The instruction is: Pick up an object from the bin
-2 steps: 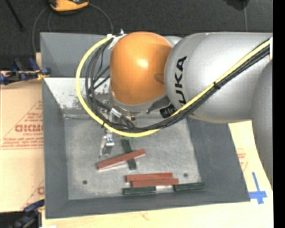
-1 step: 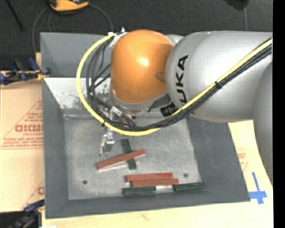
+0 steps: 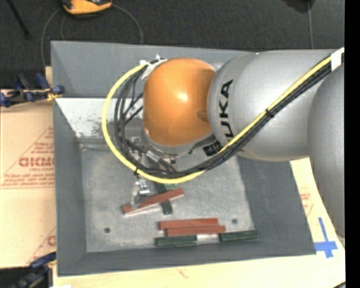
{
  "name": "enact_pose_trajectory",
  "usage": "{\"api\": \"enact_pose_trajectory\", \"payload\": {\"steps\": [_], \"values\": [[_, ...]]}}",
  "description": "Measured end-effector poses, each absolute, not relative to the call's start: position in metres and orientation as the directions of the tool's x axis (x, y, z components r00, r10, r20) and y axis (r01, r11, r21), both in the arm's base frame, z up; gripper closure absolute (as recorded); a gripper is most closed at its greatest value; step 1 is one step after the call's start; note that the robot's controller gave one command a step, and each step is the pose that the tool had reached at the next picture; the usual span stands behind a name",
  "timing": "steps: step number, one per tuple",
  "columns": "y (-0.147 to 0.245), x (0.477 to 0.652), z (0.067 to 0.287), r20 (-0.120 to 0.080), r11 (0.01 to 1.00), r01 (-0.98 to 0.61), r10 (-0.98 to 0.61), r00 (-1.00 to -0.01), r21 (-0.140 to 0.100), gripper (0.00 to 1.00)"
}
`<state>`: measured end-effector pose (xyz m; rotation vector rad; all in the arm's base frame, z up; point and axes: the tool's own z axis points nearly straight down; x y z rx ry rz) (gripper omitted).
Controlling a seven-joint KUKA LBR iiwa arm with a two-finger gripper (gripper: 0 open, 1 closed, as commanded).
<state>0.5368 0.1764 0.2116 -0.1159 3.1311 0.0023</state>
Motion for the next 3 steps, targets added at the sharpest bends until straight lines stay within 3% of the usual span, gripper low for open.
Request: {"api": "enact_pose_trajectory", "payload": {"steps": [1, 2, 3], "values": [[0.163, 0.535, 0.153, -0.007, 0.994, -0.107, -0.107, -0.994, 0.002, 0.00], [0.139, 0.537, 0.080, -0.003, 0.982, -0.187, -0.187, -0.982, 0.004, 1.00], [0.139, 0.537, 0.080, -0.003, 0.983, -0.185, -0.185, -0.983, 0.004, 1.00]]}}
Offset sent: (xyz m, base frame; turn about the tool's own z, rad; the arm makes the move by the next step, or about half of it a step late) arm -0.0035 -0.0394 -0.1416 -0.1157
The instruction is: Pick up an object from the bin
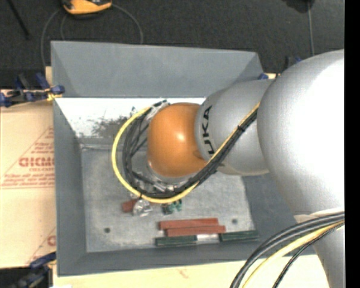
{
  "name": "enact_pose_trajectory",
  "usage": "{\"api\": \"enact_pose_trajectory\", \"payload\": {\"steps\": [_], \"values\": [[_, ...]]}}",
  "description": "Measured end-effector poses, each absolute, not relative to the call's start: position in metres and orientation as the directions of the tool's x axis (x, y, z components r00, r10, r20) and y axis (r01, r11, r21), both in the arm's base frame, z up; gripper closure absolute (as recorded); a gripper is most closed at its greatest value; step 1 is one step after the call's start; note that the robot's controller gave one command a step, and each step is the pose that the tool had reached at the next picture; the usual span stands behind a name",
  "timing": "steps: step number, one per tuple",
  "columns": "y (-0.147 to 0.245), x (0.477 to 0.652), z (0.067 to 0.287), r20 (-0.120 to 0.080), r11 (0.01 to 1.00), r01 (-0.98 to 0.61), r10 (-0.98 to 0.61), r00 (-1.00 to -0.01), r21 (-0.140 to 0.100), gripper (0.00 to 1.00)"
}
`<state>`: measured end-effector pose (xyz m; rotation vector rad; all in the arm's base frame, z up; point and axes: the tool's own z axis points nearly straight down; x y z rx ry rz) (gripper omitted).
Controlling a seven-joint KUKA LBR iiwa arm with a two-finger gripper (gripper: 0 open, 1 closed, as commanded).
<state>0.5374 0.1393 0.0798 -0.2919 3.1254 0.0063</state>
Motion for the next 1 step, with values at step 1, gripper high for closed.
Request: {"api": "enact_pose_trajectory", "payload": {"steps": [1], "values": [[0.1155, 0.5539, 0.2813, -0.001, 0.982, -0.189, -0.189, -0.982, -0.001, 1.00]]}}
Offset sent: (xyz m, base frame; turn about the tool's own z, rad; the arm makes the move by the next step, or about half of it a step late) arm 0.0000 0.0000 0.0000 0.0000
